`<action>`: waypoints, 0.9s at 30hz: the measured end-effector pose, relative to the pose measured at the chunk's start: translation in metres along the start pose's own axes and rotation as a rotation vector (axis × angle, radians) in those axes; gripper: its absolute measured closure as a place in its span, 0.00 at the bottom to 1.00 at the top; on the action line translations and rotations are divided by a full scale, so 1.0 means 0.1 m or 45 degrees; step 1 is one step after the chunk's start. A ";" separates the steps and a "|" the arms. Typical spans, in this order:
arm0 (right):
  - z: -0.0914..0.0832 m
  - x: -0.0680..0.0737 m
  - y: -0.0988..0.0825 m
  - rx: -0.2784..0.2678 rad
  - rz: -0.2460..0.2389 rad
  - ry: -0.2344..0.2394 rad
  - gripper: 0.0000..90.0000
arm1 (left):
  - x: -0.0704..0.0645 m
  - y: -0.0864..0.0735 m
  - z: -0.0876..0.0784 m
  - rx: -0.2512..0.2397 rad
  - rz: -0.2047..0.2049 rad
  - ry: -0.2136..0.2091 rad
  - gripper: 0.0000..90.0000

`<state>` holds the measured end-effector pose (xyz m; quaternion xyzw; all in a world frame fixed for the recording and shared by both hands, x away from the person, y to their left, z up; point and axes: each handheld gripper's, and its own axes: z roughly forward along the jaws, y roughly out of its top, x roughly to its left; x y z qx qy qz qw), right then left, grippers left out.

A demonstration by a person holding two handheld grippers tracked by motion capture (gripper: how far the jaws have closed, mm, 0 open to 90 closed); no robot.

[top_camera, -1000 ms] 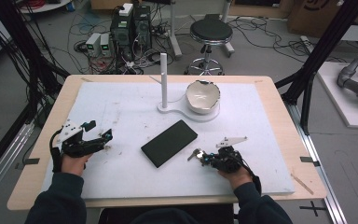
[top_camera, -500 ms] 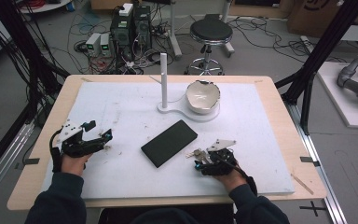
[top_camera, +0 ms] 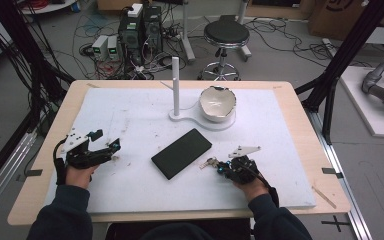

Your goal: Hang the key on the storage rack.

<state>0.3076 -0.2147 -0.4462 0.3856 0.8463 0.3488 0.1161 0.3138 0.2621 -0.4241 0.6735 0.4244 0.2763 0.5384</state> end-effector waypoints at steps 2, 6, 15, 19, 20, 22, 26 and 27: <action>0.00 0.01 0.00 -0.003 -0.014 -0.008 0.93 | 0.00 0.00 0.00 0.000 0.001 -0.002 0.25; -0.03 0.05 0.03 -0.012 -0.090 -0.048 0.93 | 0.00 0.00 0.00 -0.003 -0.003 0.003 0.25; -0.14 0.03 0.06 -0.068 -0.140 -0.138 0.94 | 0.01 0.00 -0.01 -0.007 -0.005 0.007 0.25; -0.14 0.12 0.07 -0.047 -0.275 -0.199 1.00 | 0.01 0.00 -0.01 -0.003 -0.002 0.006 0.25; -0.13 0.12 0.07 -0.049 -0.264 -0.186 1.00 | 0.01 0.00 -0.01 -0.003 -0.002 0.006 0.25; -0.12 0.12 0.07 -0.049 -0.256 -0.166 1.00 | 0.01 0.00 -0.01 -0.004 -0.001 0.003 0.25; -0.10 0.12 0.06 -0.036 -0.251 -0.139 0.99 | 0.01 0.00 -0.01 -0.003 -0.002 0.004 0.25; -0.08 0.12 0.06 -0.027 -0.242 -0.128 0.99 | 0.01 0.00 -0.01 -0.002 0.003 0.003 0.25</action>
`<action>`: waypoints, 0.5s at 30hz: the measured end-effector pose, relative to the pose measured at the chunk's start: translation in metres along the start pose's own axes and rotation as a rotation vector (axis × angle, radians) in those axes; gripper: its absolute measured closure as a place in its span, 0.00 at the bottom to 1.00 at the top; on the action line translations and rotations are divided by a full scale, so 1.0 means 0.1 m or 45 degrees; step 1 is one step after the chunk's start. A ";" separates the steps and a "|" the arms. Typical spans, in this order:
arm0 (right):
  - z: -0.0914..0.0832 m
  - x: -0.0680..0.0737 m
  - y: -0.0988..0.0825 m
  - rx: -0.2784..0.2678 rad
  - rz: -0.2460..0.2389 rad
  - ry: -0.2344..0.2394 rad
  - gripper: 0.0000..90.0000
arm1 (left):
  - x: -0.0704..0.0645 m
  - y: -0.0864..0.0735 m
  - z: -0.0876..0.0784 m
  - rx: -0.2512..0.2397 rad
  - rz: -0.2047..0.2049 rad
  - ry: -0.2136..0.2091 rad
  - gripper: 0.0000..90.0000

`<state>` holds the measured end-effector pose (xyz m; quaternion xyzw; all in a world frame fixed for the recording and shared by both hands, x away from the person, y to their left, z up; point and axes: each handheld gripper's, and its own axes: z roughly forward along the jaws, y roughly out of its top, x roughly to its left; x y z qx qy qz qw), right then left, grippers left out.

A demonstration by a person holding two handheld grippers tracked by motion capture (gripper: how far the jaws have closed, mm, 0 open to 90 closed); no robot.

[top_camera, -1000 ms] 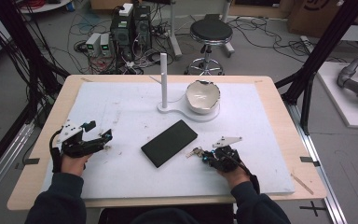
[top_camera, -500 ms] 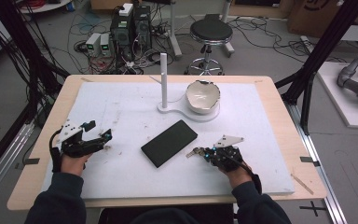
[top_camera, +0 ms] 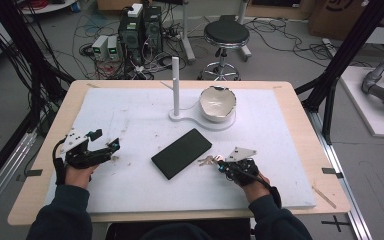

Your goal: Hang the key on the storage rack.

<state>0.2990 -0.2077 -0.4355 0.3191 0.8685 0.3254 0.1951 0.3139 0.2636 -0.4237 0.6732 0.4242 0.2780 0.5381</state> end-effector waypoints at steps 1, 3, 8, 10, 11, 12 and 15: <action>0.01 -0.01 0.00 0.005 0.005 0.007 0.99 | 0.00 0.00 0.00 0.000 0.000 0.000 0.25; 0.05 -0.02 -0.01 0.025 0.022 0.009 0.95 | 0.00 0.00 0.00 0.001 0.001 0.000 0.25; 0.09 -0.06 -0.03 0.040 0.060 0.028 0.90 | -0.01 0.00 0.01 0.006 0.002 -0.003 0.25; 0.09 -0.05 -0.02 0.041 0.047 0.052 0.90 | -0.01 0.00 0.01 0.006 0.002 -0.004 0.26; 0.10 -0.04 -0.02 0.044 0.029 0.057 0.91 | -0.02 0.00 0.01 0.007 0.001 -0.002 0.26; 0.10 -0.04 -0.02 0.043 0.019 0.056 0.91 | -0.02 0.00 0.01 0.007 0.001 -0.002 0.26; 0.10 -0.04 -0.02 0.044 0.018 0.058 0.92 | -0.02 0.00 0.01 0.011 0.003 -0.002 0.26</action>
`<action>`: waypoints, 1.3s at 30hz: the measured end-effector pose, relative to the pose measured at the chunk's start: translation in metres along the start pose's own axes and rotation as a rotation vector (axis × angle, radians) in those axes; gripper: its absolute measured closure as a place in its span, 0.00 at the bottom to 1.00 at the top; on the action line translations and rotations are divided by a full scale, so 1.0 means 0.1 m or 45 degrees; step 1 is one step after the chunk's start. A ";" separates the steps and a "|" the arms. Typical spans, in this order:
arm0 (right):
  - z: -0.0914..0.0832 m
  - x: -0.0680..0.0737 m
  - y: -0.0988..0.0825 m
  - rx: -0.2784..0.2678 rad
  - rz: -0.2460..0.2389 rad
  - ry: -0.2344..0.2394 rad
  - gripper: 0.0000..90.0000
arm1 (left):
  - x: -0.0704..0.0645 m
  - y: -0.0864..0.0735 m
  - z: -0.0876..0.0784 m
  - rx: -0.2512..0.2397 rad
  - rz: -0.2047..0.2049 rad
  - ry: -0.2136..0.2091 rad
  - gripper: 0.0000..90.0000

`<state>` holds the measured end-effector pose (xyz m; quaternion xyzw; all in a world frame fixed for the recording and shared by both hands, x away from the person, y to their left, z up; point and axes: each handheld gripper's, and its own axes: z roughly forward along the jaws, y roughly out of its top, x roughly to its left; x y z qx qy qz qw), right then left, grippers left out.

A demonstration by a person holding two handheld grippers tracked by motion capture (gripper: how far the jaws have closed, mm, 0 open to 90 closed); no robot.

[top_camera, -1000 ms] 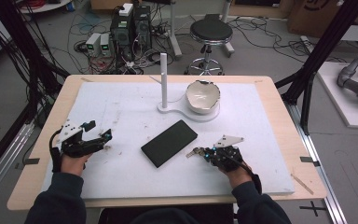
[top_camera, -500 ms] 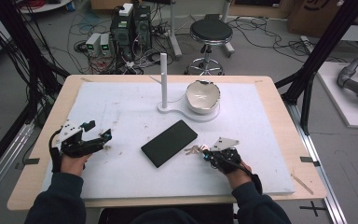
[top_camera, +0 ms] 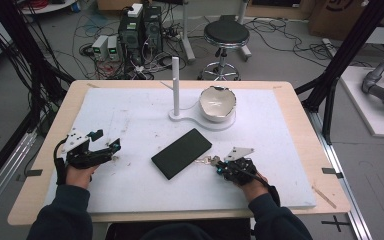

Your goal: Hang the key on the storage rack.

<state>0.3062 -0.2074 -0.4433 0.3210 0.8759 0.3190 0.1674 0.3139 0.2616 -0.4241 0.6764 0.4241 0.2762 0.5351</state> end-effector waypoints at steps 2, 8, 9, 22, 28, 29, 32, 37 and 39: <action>0.00 0.00 0.00 -0.002 -0.002 0.001 0.92 | 0.00 0.00 0.00 0.001 0.000 -0.002 0.26; 0.02 -0.08 -0.01 -0.002 0.092 -0.064 0.56 | 0.00 0.00 0.00 -0.002 -0.003 -0.003 0.26; 0.02 -0.08 -0.01 -0.002 0.092 -0.064 0.56 | 0.00 0.00 0.00 -0.002 -0.003 -0.003 0.26; 0.02 -0.31 -0.04 0.001 0.156 0.047 0.93 | -0.01 0.00 0.02 0.002 0.001 -0.009 0.26; 0.02 -0.29 -0.02 0.007 0.136 0.031 0.93 | 0.00 0.00 0.01 0.003 -0.001 -0.005 0.26; 0.02 -0.28 -0.02 0.007 0.127 0.027 0.93 | 0.01 0.00 0.01 0.001 -0.001 -0.007 0.26; 0.01 -0.26 -0.01 0.001 0.119 0.043 0.93 | 0.00 0.00 0.01 -0.002 -0.005 -0.007 0.26; -0.04 -0.27 0.01 -0.048 0.158 0.075 0.93 | 0.01 0.00 0.01 -0.002 -0.004 -0.006 0.26; -0.06 -0.27 0.01 -0.069 0.170 0.080 0.93 | 0.01 0.00 0.00 0.000 -0.002 -0.004 0.26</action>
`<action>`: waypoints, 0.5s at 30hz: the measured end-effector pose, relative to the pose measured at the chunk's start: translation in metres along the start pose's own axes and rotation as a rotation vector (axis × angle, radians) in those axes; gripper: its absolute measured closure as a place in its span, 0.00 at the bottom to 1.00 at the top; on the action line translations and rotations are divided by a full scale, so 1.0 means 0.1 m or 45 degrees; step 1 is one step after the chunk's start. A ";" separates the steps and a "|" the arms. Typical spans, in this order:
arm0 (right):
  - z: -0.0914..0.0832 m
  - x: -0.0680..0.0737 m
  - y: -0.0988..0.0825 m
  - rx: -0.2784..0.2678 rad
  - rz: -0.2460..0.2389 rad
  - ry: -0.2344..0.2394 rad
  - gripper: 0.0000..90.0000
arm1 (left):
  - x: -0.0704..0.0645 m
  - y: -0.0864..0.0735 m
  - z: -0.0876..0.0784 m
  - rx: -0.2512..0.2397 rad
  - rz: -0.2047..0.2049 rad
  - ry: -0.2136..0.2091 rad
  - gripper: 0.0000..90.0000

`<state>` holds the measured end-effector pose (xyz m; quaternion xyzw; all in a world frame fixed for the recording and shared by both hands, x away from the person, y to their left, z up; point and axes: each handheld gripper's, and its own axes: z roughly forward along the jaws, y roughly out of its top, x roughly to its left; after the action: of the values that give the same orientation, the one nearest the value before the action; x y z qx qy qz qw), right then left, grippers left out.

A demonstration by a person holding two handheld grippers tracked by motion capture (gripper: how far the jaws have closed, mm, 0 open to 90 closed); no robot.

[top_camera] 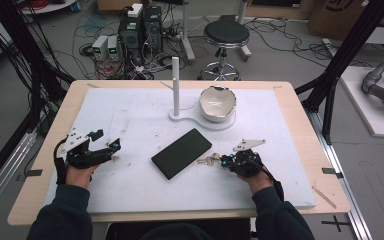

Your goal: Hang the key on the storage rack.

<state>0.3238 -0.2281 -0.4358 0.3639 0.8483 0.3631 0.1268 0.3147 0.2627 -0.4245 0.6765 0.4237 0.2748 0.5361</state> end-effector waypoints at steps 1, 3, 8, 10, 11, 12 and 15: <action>-0.01 -0.01 0.00 -0.015 0.009 0.001 0.93 | 0.00 0.00 0.00 0.000 -0.001 0.002 0.26; -0.02 -0.02 0.00 -0.021 0.025 0.015 0.93 | 0.00 0.00 0.00 -0.002 -0.002 0.000 0.26; 0.05 0.01 -0.01 0.040 -0.019 0.002 0.91 | 0.00 0.00 0.00 -0.001 -0.002 0.002 0.26; 0.08 0.02 0.00 0.022 -0.056 -0.013 0.65 | 0.00 0.00 0.00 0.001 -0.001 0.002 0.26; 0.10 0.01 0.01 0.014 -0.072 -0.031 0.56 | -0.01 0.00 0.00 -0.001 -0.005 0.002 0.26; 0.10 0.01 0.01 0.014 -0.072 -0.031 0.56 | -0.01 0.00 0.00 -0.001 -0.005 0.002 0.26; 0.20 -0.05 0.02 0.036 -0.100 -0.043 0.39 | -0.01 0.00 0.00 0.001 0.000 -0.001 0.26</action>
<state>0.3378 -0.2202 -0.4491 0.3382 0.8647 0.3396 0.1501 0.3146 0.2618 -0.4246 0.6769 0.4235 0.2742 0.5359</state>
